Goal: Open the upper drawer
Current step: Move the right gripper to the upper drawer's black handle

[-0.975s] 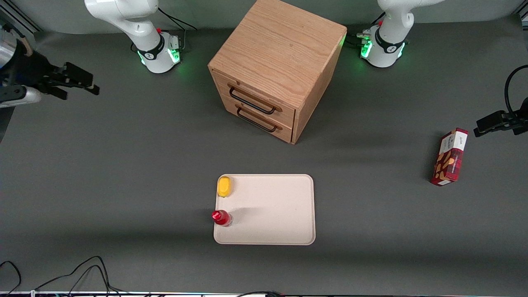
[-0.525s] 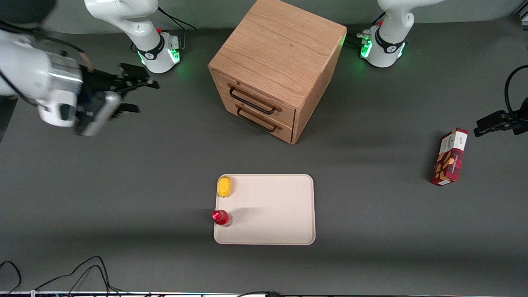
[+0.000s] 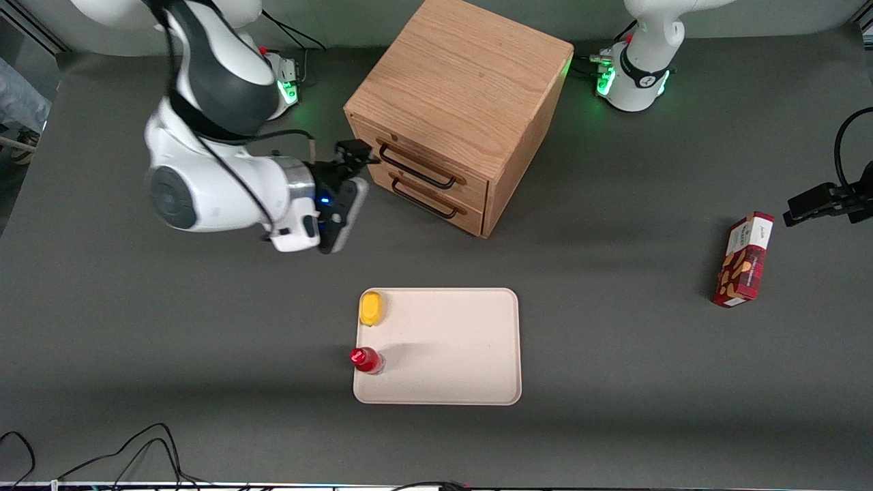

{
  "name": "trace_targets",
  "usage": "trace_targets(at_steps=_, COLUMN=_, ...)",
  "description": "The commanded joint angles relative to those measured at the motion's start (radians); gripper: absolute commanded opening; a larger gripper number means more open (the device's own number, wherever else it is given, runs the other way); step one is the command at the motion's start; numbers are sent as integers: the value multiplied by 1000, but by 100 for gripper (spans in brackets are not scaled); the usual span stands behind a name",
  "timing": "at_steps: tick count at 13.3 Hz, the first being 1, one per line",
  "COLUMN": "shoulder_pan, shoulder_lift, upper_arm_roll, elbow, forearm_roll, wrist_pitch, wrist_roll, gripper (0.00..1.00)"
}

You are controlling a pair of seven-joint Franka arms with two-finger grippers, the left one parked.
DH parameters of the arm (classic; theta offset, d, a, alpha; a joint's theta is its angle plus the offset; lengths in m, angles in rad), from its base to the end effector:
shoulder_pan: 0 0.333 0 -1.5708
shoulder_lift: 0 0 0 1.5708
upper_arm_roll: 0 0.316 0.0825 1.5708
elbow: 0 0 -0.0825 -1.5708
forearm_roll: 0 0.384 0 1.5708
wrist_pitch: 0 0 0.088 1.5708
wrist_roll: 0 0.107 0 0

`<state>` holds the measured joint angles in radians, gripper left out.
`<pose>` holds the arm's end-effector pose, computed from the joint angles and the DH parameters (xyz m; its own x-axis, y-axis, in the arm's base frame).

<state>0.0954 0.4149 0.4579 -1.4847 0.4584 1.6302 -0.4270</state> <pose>0.5517 0.3418 0.4576 0.6405 0.7675 0.0246 0.6104 -0.4894 -0.6228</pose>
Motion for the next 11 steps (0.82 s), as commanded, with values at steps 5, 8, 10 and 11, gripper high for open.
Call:
trace_targets(at_steps=5, shoulder_pan=26, shoulder_lift=75, upper_arm_roll=59, elbow=-69, forearm_roll=-69, wrist_pitch=86, wrist_roll=-7, gripper=100)
trace_targets(at_steps=8, shoulder_pan=24, shoulder_lift=61, upper_arm_roll=76, elbow=-127, forearm_roll=-69, wrist_pitch=125, wrist_roll=4, gripper=100)
trace_targets(at_steps=10, shoulder_pan=24, shoulder_lift=58, upper_arm_roll=97, elbow=-161, forearm_roll=-69, wrist_pitch=152, wrist_roll=22, gripper=100)
trace_targets(at_steps=11, shoulder_pan=21, shoulder_lift=55, upper_arm_roll=100, elbow=-172, forearm_roll=-70, wrist_pitch=154, wrist_roll=24, gripper=100)
